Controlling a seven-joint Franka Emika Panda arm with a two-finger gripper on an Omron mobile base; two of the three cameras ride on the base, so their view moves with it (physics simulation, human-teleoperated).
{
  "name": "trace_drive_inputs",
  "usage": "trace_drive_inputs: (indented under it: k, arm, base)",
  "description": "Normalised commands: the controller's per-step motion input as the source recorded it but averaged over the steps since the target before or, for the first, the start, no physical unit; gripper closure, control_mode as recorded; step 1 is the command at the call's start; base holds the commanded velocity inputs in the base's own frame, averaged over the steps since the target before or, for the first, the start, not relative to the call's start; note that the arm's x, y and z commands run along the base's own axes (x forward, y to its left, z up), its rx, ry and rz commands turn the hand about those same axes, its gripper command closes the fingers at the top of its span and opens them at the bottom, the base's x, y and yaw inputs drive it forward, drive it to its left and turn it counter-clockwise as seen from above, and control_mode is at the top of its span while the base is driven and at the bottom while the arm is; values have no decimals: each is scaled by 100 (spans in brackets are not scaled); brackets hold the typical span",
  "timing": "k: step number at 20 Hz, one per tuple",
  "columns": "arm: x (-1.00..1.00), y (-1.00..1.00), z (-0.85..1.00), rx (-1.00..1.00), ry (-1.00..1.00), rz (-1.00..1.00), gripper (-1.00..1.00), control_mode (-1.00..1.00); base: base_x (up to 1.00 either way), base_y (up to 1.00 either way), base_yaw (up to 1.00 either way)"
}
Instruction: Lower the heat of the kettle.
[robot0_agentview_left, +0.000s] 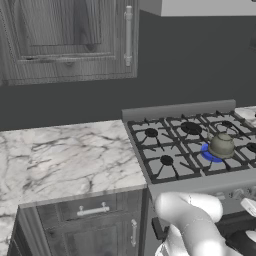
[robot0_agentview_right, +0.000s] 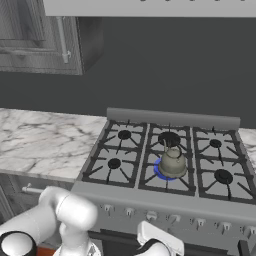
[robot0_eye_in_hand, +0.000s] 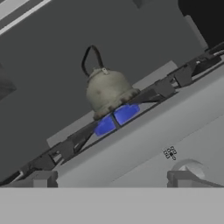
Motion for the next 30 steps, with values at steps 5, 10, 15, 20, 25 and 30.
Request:
trace_drive_inputs:
  k: [5, 10, 15, 20, 25, 30]
  arm:
    - [13, -1, -5, 0, 0, 0, -100, -100]
    - [16, 0, -5, 0, 0, 0, -100, -100]
    - [16, 0, -5, 0, 0, 0, -100, -100]
    - [12, -2, -9, 0, 0, 0, -100, -100]
    - [5, -8, -13, 0, 0, 0, -100, -100]
    - [1, -10, -12, 0, 0, 0, -100, -100]
  base:
    - [0, 0, 0]
    - [0, 0, 0]
    - [0, 0, 0]
    - [0, 0, 0]
    - [0, 0, 0]
    - [0, 0, 0]
